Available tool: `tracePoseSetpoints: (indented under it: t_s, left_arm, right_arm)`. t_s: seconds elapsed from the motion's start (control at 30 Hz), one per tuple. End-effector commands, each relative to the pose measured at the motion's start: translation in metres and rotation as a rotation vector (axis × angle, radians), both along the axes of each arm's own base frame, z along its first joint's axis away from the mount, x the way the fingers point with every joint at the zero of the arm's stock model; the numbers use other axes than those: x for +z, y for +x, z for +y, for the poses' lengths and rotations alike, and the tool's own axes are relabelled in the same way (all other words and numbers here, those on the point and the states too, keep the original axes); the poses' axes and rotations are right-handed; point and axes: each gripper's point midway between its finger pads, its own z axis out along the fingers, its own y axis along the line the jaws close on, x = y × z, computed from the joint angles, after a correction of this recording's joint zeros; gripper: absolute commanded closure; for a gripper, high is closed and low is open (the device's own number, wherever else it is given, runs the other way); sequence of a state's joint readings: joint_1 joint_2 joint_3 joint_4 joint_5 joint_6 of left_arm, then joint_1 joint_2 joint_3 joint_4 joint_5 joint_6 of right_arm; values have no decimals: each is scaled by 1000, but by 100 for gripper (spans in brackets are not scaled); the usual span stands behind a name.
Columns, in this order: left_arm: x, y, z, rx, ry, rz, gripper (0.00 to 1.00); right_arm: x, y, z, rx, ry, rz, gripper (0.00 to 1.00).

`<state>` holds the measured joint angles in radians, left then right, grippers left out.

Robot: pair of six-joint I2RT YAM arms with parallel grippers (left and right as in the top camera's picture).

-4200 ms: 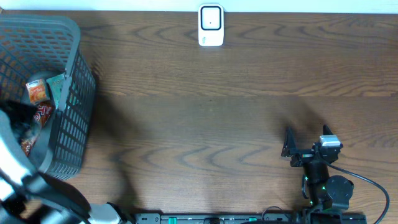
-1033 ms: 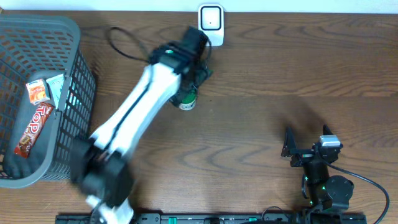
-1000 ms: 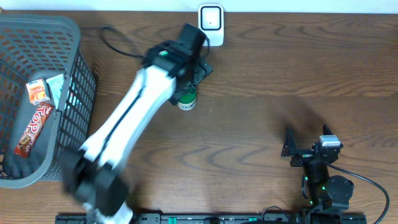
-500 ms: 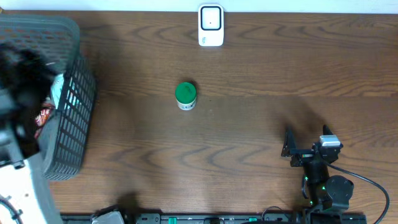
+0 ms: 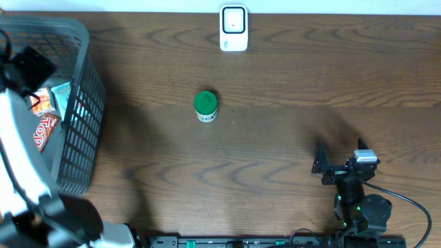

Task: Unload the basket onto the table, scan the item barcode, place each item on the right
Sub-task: 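Reach the left gripper into the basket and grasp the mint-green wipes pack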

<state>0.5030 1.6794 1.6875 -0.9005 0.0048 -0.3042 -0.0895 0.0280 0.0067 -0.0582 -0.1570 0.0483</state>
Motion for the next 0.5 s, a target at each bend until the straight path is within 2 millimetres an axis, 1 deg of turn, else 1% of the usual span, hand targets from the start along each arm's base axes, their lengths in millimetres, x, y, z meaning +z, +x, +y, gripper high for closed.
tracePoseSetpoints:
  t_s: [0.0,0.1,0.23,0.47]
  left_arm:
    - [-50,15,8,-150,18,133,2]
    - [-88,23,12,-178,-12,205,2]
    - [-130,27,13,-206,-51,282,2]
    - [-188,25,12,-212,-120,381,2]
  right_arm:
    - [-1,0,1,3,6,3,1]
    - [-1,0,1,3,6,3,1]
    - [-1,0,1,3,6,3,1]
    - [-1,0,1,3,6,3,1]
